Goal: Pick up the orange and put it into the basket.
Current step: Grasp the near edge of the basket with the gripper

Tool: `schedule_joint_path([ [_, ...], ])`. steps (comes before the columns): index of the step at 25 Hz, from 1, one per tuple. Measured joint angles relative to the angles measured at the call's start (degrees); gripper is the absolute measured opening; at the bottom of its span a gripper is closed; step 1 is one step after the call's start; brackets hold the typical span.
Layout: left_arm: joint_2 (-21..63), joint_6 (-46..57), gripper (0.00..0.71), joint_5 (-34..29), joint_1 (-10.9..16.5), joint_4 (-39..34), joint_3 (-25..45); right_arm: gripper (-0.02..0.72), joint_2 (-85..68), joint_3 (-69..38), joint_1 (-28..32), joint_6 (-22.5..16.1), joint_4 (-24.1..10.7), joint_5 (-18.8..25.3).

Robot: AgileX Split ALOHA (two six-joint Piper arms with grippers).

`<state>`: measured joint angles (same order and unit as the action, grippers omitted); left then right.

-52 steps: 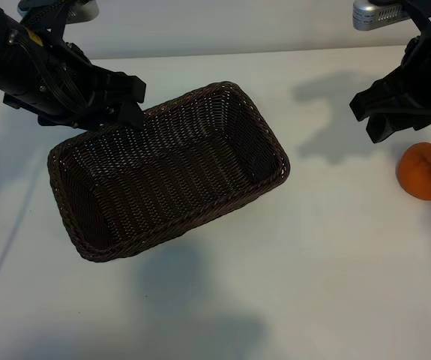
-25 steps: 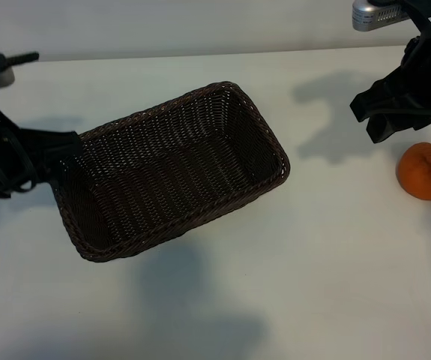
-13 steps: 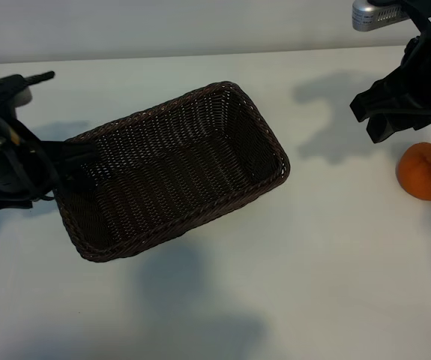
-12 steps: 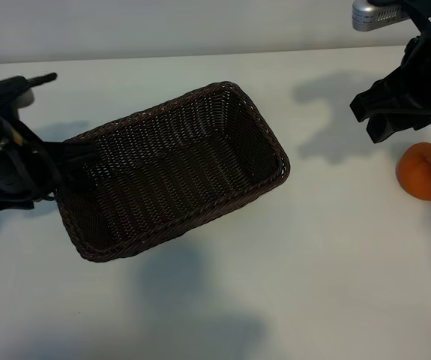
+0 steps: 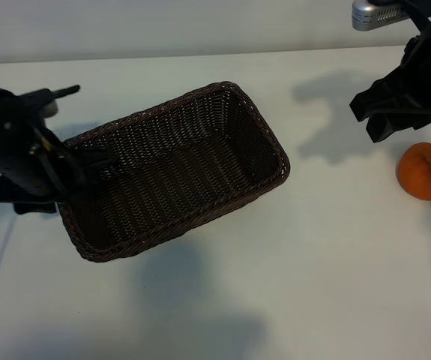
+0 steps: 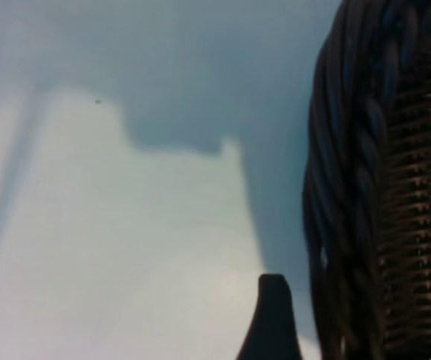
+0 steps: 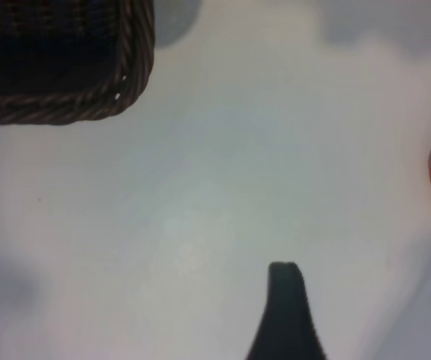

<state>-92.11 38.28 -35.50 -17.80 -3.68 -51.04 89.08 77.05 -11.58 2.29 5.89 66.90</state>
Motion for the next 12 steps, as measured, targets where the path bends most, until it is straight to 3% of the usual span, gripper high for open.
schedule_joint_path([
  [12, -3.96, -0.57, 0.592, 2.73, 0.00, 2.62, 0.00, 0.506, 0.06, 0.05, 0.00, 0.17, -0.05, -0.07],
])
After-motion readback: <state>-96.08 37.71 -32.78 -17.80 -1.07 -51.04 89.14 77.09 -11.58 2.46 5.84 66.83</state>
